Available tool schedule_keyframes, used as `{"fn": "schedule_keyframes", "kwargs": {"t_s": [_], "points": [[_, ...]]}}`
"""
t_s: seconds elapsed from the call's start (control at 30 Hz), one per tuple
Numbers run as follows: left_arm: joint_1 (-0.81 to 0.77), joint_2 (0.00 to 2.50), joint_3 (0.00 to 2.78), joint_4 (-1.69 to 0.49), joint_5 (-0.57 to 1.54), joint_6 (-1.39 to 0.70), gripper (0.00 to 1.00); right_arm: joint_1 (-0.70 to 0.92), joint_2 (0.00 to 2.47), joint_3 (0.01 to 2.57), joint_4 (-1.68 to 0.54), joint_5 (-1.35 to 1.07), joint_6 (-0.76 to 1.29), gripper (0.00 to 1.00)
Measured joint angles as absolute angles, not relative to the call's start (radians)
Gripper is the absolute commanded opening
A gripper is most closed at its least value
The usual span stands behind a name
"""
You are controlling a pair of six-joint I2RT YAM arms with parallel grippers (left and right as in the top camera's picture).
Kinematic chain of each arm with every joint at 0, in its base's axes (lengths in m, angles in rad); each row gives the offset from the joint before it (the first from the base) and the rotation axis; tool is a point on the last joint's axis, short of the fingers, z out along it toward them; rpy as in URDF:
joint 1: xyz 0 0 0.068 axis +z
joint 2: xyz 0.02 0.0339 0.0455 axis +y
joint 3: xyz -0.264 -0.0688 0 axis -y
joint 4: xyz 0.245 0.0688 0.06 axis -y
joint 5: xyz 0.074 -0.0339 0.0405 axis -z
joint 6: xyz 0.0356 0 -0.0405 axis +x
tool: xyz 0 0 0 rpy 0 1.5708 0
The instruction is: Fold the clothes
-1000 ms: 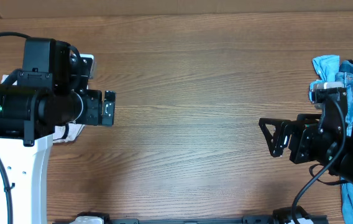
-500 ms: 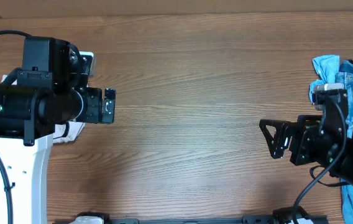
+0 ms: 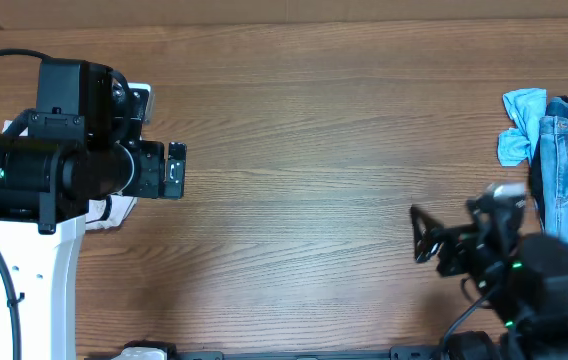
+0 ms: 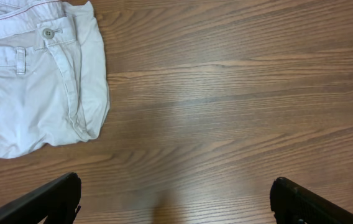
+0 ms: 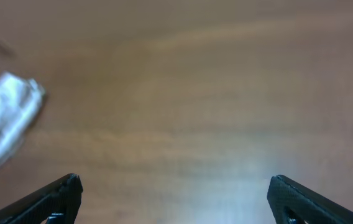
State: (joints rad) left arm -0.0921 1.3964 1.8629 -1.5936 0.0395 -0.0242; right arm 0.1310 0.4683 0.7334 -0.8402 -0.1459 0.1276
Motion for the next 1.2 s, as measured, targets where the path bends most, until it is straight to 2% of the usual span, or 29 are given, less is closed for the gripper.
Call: {"fn": "schedule_keyframes", "kwargs": {"t_s": [0.27,0.53,1.2], "points": [[-0.092,1.397,1.863,-1.594,0.040,-0.024,1.00,0.131,0.204,0.409,-0.786,-0.142,0.130,1.00],[-0.092,1.397,1.863,-1.594,0.040,-0.025,1.00,0.131,0.070,0.241,-0.771,-0.147,0.130,1.00],[-0.092,1.397,1.863,-1.594,0.040,-0.025,1.00,0.131,0.016,0.187,-0.769,-0.149,0.130,1.00]]}}
